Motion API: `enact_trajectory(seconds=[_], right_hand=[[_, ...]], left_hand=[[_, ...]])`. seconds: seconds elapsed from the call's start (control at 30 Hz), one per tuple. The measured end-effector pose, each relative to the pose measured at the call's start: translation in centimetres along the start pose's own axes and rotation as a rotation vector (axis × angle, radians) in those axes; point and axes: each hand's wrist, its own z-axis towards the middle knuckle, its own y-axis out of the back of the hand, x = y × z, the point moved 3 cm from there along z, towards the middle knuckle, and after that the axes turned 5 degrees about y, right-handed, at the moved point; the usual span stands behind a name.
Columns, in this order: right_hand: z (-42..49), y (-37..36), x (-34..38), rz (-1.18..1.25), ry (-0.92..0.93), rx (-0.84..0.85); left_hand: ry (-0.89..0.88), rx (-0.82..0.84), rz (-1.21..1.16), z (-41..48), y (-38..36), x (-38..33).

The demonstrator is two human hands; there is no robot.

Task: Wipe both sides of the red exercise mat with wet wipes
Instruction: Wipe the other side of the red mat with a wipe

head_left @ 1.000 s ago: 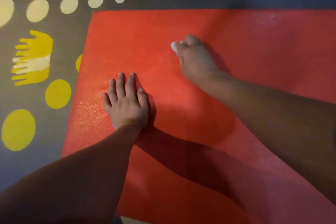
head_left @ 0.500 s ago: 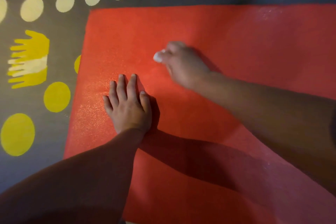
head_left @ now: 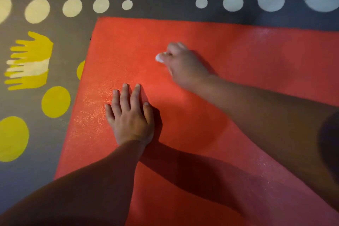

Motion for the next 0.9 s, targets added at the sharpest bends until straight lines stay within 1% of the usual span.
enact_trajectory(seconds=[0.03,0.07,0.1,0.13,0.2,0.23,0.27,0.3,0.33,0.43,0.47,0.5,0.53,0.57,0.63,0.67,0.7,0.73,0.77,0.87,0.9], right_hand=[[-0.5,0.1,0.8,0.015,0.107,0.081],[-0.5,0.3,0.4,0.011,0.167,0.117],[0.1,0.6,-0.8,-0.016,0.148,0.102],[1.0,0.8,-2.7,-0.046,0.056,0.027],[2.6,1.7,-6.4,-0.122,-0.246,-0.134],[3.3,1.8,-7.4,-0.128,-0.396,-0.152],[3.9,1.5,-7.3,-0.123,-0.485,-0.144],[4.3,0.9,-6.4,-0.109,-0.496,-0.125],[4.6,0.2,-4.6,-0.083,-0.453,-0.063],[3.3,-1.7,1.9,0.08,-0.02,0.081],[2.7,-1.7,3.1,0.127,0.08,0.125],[2.6,-1.5,2.8,0.146,0.109,0.128],[3.0,-1.1,1.6,0.144,0.054,0.091],[3.8,-0.5,-0.3,0.128,-0.068,0.007],[5.1,0.2,-5.0,0.055,-0.423,-0.134],[5.3,0.4,-6.6,0.003,-0.565,-0.146],[5.6,0.5,-7.1,-0.053,-0.621,-0.174],[6.0,0.4,-6.4,-0.081,-0.611,-0.164],[6.5,0.0,-4.7,-0.082,-0.519,-0.093],[6.4,-2.4,0.8,0.033,-0.057,0.119],[6.3,-3.0,1.2,0.043,0.028,0.144]], left_hand=[[-0.001,0.001,0.001,0.0,0.0,0.1],[-0.002,0.004,0.002,0.0,-0.1,0.2],[-0.003,0.005,0.002,0.0,0.0,0.3],[-0.003,0.005,0.004,0.1,0.0,0.3],[-0.004,0.008,0.01,0.1,-0.1,0.4],[-0.006,0.01,0.012,0.0,-0.1,0.4],[-0.008,0.009,0.012,0.0,-0.1,0.4],[-0.006,0.008,0.011,0.0,-0.1,0.4],[-0.003,0.007,0.007,0.0,-0.1,0.4],[-0.002,-0.002,0.005,0.0,-0.1,0.3],[-0.003,-0.006,0.008,0.0,-0.1,0.3],[-0.003,-0.009,0.01,-0.1,-0.1,0.3],[-0.004,-0.008,0.01,0.0,-0.1,0.3],[-0.004,-0.003,0.011,0.0,-0.1,0.4],[-0.001,0.007,0.017,0.0,-0.1,0.4],[-0.001,0.008,0.018,0.0,-0.1,0.3],[-0.004,0.005,0.018,0.0,-0.1,0.2],[-0.005,0.0,0.018,0.0,-0.1,0.2],[-0.001,-0.006,0.017,0.0,-0.1,0.2],[0.002,-0.012,0.019,0.1,-0.2,0.4],[0.001,-0.015,0.025,0.1,-0.2,0.4]])
